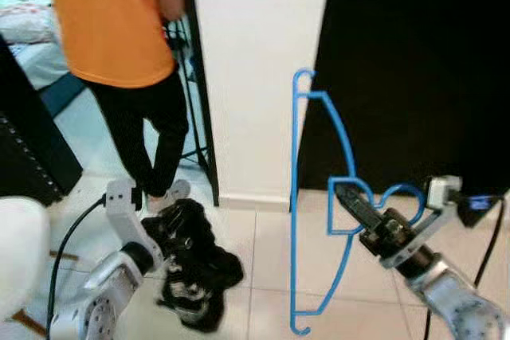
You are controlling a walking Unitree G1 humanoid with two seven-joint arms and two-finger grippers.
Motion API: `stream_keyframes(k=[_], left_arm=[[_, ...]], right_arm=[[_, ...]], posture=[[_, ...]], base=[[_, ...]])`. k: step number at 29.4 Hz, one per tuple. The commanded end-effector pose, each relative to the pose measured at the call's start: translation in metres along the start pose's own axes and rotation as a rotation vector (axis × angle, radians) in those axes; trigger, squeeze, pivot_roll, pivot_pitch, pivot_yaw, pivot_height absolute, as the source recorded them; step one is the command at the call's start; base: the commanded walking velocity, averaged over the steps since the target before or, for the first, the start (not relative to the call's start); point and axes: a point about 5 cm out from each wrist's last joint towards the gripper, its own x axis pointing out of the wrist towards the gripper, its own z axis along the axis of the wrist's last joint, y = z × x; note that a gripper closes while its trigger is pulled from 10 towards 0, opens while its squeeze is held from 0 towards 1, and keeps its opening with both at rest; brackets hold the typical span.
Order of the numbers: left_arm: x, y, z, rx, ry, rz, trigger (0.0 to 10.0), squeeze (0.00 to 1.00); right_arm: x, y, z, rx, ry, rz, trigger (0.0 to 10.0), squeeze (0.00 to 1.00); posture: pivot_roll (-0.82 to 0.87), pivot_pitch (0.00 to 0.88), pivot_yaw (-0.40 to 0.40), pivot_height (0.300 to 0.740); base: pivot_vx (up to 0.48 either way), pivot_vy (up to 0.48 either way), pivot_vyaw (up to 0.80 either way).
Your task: Hang hanger
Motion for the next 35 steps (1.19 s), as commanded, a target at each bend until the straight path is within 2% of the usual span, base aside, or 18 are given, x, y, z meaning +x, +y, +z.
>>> stream_keyframes(k=[1,2,5,6,7,13,19,25,29,30,34,35], left_arm=[[0.005,-0.001,-0.001,0.028,-0.019,-0.012,10.0,0.0],[0.005,-0.001,-0.001,0.028,-0.019,-0.012,10.0,0.0],[0.013,-0.001,-0.016,0.069,0.01,-0.009,10.0,0.0],[0.013,-0.001,-0.016,0.069,0.01,-0.009,10.0,0.0],[0.014,-0.001,-0.017,0.087,0.006,-0.012,10.0,0.0],[0.015,0.002,-0.017,0.116,-0.01,-0.019,10.0,0.0],[0.026,0.001,-0.01,0.184,-0.037,-0.048,10.0,0.0],[0.038,0.0,0.006,0.262,-0.097,-0.022,10.0,0.0],[0.049,-0.009,0.027,0.321,-0.154,-0.019,10.0,0.0],[0.049,-0.009,0.027,0.321,-0.154,-0.019,10.0,0.0],[0.054,-0.011,0.052,0.33,-0.245,0.012,10.0,0.0],[0.054,-0.011,0.052,0.33,-0.245,0.012,10.0,0.0]], right_arm=[[0.002,-0.008,-0.004,-0.036,0.029,-0.037,10.0,0.0],[0.002,-0.008,-0.004,-0.036,0.029,-0.037,10.0,0.0],[0.013,-0.02,-0.014,-0.207,0.134,-0.105,10.0,0.0],[0.013,-0.02,-0.014,-0.207,0.134,-0.105,10.0,0.0],[0.014,-0.022,-0.014,-0.248,0.144,-0.121,10.0,0.0],[0.01,-0.029,-0.017,-0.257,0.135,-0.158,10.0,0.0],[0.011,-0.032,-0.027,-0.277,0.164,-0.16,10.0,0.0],[0.014,-0.034,-0.03,-0.288,0.152,-0.148,10.0,0.0],[0.013,-0.035,-0.031,-0.281,0.129,-0.148,10.0,0.0],[0.013,-0.035,-0.031,-0.281,0.129,-0.148,10.0,0.0],[0.012,-0.036,-0.031,-0.282,0.117,-0.152,10.0,0.0],[0.012,-0.036,-0.031,-0.282,0.117,-0.152,10.0,0.0]], posture=[[0.12,0.0,-0.064,0.74],[0.12,0.0,-0.064,0.74],[0.14,0.0,-0.062,0.74],[0.14,0.0,-0.062,0.74],[0.15,0.0,-0.06,0.74],[0.14,0.0,-0.036,0.74],[0.11,0.0,-0.011,0.74],[0.12,0.0,-0.001,0.74],[0.11,0.0,0.012,0.74],[0.11,0.0,0.012,0.74],[0.11,0.0,0.015,0.74],[0.11,0.0,0.015,0.74]], base=[[0.0,0.0,0.8],[0.0,0.0,0.8],[0.0,0.0,0.8],[0.0,0.0,0.8],[0.0,0.0,0.8],[0.0,0.0,0.8],[0.0,0.0,0.8],[0.0,0.0,0.79],[0.0,0.0,0.79],[0.0,0.0,0.79],[0.0,0.0,0.79],[0.0,0.0,0.79]])
